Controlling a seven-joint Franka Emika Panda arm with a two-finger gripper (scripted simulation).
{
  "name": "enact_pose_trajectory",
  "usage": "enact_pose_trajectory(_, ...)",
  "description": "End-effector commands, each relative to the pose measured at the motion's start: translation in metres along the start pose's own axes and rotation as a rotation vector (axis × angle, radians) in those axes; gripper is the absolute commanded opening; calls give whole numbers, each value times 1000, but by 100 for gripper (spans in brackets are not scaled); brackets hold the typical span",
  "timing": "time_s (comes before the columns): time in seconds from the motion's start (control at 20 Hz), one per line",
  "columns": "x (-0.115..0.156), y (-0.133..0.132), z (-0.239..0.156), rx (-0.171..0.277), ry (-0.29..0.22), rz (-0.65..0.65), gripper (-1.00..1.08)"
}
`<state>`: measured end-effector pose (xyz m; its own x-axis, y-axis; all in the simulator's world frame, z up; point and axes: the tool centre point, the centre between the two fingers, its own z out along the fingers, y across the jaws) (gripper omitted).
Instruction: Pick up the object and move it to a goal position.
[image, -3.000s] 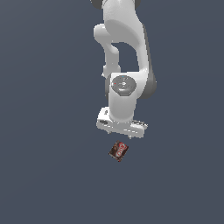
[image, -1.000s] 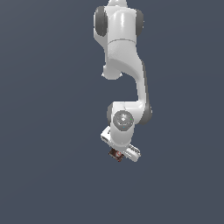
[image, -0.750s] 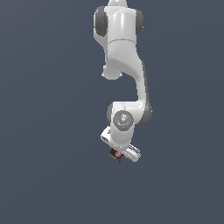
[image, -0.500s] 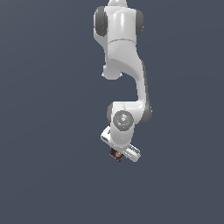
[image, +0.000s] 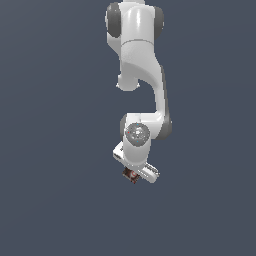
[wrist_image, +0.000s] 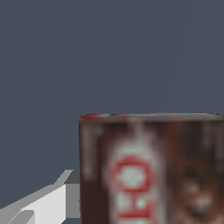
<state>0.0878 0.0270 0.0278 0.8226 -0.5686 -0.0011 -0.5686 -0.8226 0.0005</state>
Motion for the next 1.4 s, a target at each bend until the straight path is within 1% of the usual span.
enact_pose_trajectory(0.0, 2, 8, -10, 1, 1, 1, -100)
enact_pose_trajectory(0.3, 10, 37, -46, 1, 1, 1, -100)
enact_pose_trajectory(1.1, 42, 155, -195, 2, 0, 2, -100)
enact_pose_trajectory(1.35, 52, 186, -235, 2, 0, 2, -100)
